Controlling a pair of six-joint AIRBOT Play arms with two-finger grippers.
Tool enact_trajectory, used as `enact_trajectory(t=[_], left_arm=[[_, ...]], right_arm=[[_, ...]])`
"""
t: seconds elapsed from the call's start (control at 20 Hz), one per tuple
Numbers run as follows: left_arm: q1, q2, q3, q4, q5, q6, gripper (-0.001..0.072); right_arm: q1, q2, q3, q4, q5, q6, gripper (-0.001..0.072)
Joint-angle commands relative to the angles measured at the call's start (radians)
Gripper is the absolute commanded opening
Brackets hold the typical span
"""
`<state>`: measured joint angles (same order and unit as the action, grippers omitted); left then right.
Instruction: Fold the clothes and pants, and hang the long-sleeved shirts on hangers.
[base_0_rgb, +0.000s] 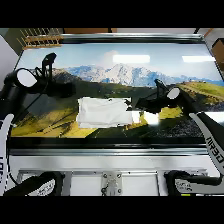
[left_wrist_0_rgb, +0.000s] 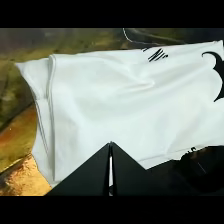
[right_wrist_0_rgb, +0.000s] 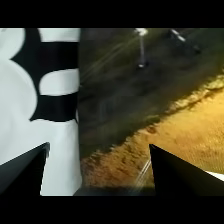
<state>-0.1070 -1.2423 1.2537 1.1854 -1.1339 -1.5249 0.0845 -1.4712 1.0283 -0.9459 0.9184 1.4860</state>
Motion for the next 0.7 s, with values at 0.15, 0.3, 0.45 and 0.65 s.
enact_trajectory(t=[0.15,0.3,0.45,0.65], left_arm=[[-0.062,0.034,-0.098,-0.009,0.066,-0.002,0.0007],[-0.067,0.034,-0.098,-0.010,0.066,-0.002,0.0007],[-0.068,0.034,-0.098,-0.009,0.061,-0.017,0.0007],[-0.068,0.034,-0.098,-0.009,0.060,-0.020,0.0007]], right_arm=[[0.003,-0.167,-0.037,0.394,-0.045,-0.295,0.0720],[0.081,-0.232,0.019,0.455,-0.058,-0.313,0.0720],[0.129,-0.258,0.058,0.456,-0.063,-0.314,0.0602],[0.077,-0.194,0.087,0.383,-0.054,-0.377,0.0007]])
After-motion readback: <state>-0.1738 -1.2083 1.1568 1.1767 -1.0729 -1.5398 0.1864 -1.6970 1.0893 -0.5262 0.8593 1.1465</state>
